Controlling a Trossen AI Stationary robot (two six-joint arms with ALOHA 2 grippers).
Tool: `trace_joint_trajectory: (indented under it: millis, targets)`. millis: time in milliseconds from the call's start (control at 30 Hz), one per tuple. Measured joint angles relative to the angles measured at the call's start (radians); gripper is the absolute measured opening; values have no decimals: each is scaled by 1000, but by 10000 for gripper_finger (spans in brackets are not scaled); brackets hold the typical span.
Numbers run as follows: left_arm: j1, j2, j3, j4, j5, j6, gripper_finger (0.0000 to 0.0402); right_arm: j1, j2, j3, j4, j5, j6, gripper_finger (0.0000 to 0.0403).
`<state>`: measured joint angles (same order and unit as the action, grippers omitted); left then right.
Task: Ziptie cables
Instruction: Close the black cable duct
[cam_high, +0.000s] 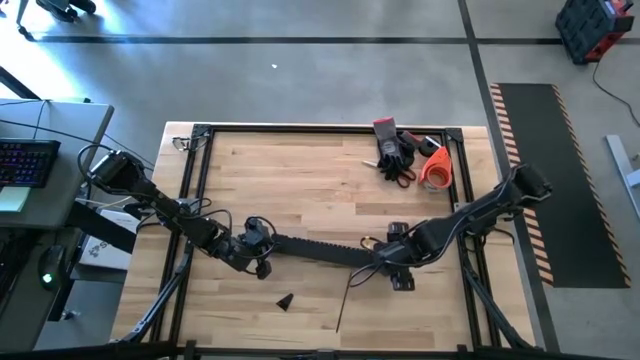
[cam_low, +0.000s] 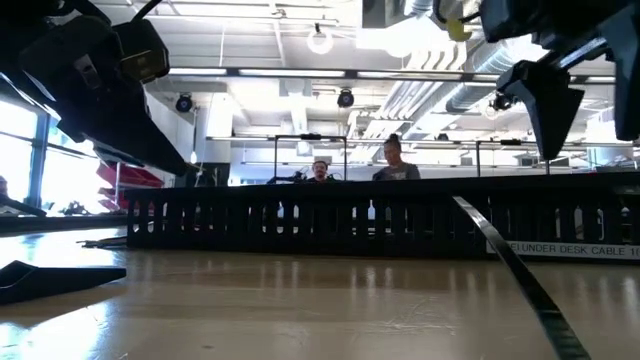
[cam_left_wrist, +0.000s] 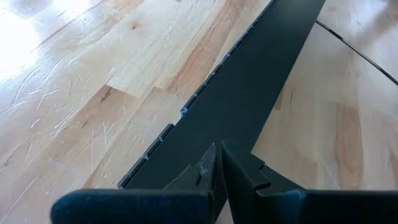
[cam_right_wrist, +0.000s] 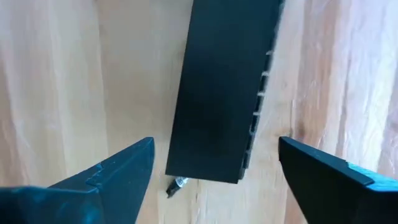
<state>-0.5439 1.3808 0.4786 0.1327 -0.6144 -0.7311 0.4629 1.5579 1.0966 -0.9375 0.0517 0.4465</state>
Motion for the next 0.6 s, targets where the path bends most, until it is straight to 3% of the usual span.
trace_joint_trajectory:
  millis: [200,333,467,600]
  targets:
    - [-1,0,0,0,0,2,0,0,82,0,2,-35,-54,371]
    - [-1,0,0,-1,0,3,0,0,119,0,7,-42,-36,379]
    - [0,0,0,-1,0,3,0,0,130,0,8,-41,-30,361]
    - [0,0,0,0,-2,2,0,0,131,0,7,-40,-24,318]
